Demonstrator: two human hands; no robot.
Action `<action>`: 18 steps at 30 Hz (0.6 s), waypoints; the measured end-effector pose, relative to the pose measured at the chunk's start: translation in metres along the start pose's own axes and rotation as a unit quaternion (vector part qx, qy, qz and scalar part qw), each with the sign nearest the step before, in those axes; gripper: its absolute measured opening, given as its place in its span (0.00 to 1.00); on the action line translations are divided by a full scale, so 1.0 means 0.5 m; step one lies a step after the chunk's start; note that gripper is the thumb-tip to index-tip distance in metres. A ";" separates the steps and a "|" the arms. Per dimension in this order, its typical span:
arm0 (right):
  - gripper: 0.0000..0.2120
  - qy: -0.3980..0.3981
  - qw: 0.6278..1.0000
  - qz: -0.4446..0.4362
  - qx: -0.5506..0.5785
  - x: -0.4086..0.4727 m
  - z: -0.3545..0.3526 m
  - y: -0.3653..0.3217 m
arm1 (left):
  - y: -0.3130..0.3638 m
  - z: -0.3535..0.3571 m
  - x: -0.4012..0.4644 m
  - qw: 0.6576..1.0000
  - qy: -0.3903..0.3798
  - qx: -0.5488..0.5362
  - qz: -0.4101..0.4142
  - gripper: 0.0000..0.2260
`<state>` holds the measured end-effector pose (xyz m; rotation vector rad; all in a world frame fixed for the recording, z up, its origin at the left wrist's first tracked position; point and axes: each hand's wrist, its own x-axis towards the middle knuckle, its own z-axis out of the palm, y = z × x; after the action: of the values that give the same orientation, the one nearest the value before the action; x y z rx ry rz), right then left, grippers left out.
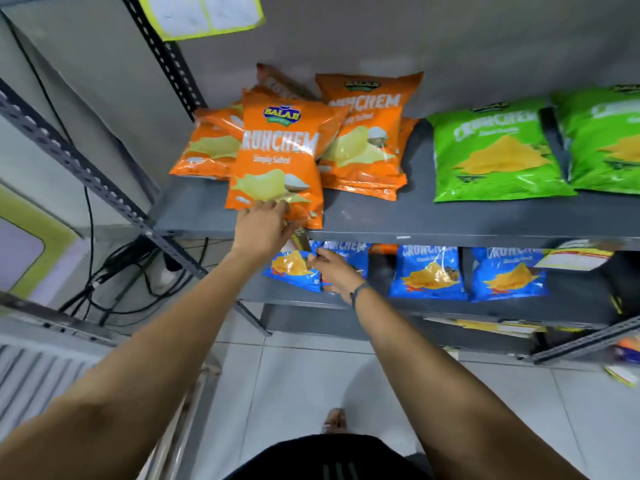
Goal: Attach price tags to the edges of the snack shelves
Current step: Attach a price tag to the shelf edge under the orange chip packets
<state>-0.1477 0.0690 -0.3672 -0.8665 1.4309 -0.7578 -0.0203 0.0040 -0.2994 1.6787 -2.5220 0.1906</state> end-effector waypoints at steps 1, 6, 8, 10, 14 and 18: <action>0.20 0.002 1.000 0.012 0.024 0.012 0.017 -0.005 | -0.009 0.000 0.011 1.000 -0.024 -0.002 0.020 0.16; 0.11 0.054 0.994 0.031 0.088 0.040 0.046 -0.021 | -0.018 0.020 0.047 0.987 -0.120 -0.024 0.104 0.14; 0.06 0.066 0.990 0.028 0.121 0.047 0.045 -0.018 | -0.019 0.027 0.054 0.985 -0.131 -0.037 0.107 0.15; 0.05 0.074 0.991 0.022 0.113 0.052 0.043 -0.012 | -0.021 0.032 0.059 0.983 -0.140 -0.055 0.103 0.15; 0.10 0.148 0.988 -0.030 0.026 0.056 0.039 0.000 | -0.029 0.037 0.045 0.981 -0.130 -0.108 0.095 0.16; 0.09 0.252 0.947 -0.112 -0.165 0.048 0.026 0.001 | -0.065 0.049 0.004 0.985 -0.085 -0.095 0.114 0.13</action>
<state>-0.1345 0.0494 -0.3804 -1.1619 1.9751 -0.9739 0.0085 -0.0143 -0.3217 1.3909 -2.7516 -0.1782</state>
